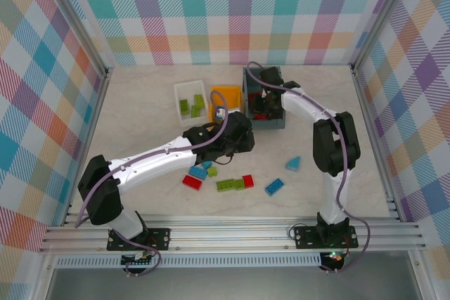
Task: Sort the legos into containers by color
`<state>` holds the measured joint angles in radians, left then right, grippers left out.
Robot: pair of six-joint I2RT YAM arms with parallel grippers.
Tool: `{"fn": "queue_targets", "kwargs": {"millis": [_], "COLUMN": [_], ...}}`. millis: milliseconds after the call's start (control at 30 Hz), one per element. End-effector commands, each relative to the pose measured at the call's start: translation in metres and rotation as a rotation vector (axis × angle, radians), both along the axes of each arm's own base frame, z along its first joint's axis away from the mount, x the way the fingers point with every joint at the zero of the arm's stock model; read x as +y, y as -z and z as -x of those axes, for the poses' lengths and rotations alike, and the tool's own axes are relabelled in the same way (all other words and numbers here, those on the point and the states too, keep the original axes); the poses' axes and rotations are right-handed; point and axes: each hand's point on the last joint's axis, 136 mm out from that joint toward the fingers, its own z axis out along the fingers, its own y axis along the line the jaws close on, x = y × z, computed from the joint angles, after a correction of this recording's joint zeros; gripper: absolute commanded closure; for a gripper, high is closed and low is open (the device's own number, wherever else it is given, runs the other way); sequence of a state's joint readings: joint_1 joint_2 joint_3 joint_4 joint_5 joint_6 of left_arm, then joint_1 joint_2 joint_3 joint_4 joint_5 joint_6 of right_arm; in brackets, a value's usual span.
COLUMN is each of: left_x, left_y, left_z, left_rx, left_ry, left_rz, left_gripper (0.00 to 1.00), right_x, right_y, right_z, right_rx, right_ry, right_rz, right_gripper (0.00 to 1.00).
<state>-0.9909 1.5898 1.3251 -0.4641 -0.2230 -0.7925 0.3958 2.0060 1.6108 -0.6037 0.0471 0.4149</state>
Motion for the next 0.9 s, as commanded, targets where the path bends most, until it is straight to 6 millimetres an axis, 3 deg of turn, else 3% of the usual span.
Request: {"fn": "queue_targets", "kwargs": {"millis": [0, 200, 367, 467, 700, 867], "left_x": [-0.009, -0.032, -0.053, -0.072, -0.111, -0.116], "left_y": [-0.001, 0.015, 0.032, 0.055, 0.115, 0.138], "left_z": [-0.001, 0.005, 0.016, 0.030, 0.076, 0.095], "left_rx": [-0.028, -0.007, 0.004, 0.040, 0.102, 0.102], "left_ry": [0.010, 0.062, 0.136, 0.224, 0.487, 0.560], "left_rz": [-0.005, -0.034, -0.084, -0.130, -0.291, -0.404], "left_gripper": [0.67, 0.65, 0.61, 0.56, 0.45, 0.41], "right_x": [0.000, -0.016, -0.044, -0.069, -0.110, -0.130], "right_y": [-0.048, -0.100, -0.135, -0.147, -0.156, -0.168], "right_z": [0.006, 0.024, 0.051, 0.081, 0.172, 0.215], "right_rx": [-0.080, -0.184, -0.254, -0.262, -0.240, -0.253], "right_ry": [0.002, 0.003, 0.060, 0.133, 0.227, 0.265], "right_rz": [-0.038, -0.029, 0.016, 0.049, 0.004, -0.019], "right_gripper": [0.46, 0.52, 0.57, 0.57, 0.39, 0.32]}}
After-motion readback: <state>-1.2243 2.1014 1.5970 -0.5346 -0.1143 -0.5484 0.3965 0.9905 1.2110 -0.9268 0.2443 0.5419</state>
